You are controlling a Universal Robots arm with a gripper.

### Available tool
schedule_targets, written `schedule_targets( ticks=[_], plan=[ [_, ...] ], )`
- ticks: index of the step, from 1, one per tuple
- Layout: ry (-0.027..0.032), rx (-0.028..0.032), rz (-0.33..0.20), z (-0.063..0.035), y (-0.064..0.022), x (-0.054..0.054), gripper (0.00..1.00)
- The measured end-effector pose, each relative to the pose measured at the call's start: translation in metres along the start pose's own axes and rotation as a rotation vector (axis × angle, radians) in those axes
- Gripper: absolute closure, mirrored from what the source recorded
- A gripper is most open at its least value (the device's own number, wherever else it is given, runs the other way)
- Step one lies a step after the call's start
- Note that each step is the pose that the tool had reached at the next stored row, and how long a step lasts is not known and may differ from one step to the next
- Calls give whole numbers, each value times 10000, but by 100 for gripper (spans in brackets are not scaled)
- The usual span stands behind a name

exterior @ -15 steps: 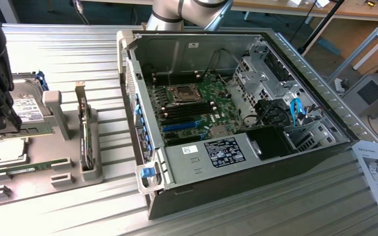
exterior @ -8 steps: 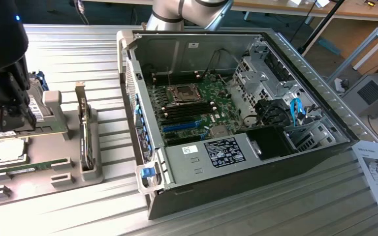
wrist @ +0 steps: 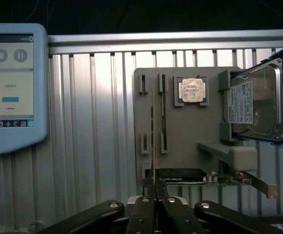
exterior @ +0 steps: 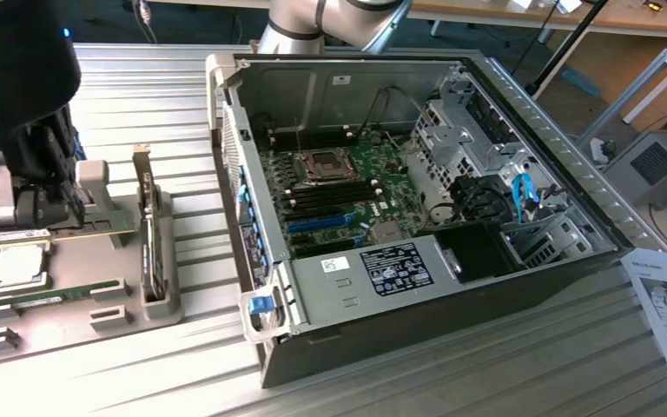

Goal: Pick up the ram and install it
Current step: 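Pick up the ram and move it above insertion slot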

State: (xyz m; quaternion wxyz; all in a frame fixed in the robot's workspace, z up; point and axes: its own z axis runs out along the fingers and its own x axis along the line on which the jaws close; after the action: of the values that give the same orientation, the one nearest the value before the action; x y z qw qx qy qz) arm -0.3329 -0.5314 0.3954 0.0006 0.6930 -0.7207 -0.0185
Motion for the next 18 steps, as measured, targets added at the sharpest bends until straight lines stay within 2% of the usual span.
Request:
schedule_targets(
  ticks=[18],
  plan=[
    [1,-9,1,-12,-468,-19,88]
  ],
)
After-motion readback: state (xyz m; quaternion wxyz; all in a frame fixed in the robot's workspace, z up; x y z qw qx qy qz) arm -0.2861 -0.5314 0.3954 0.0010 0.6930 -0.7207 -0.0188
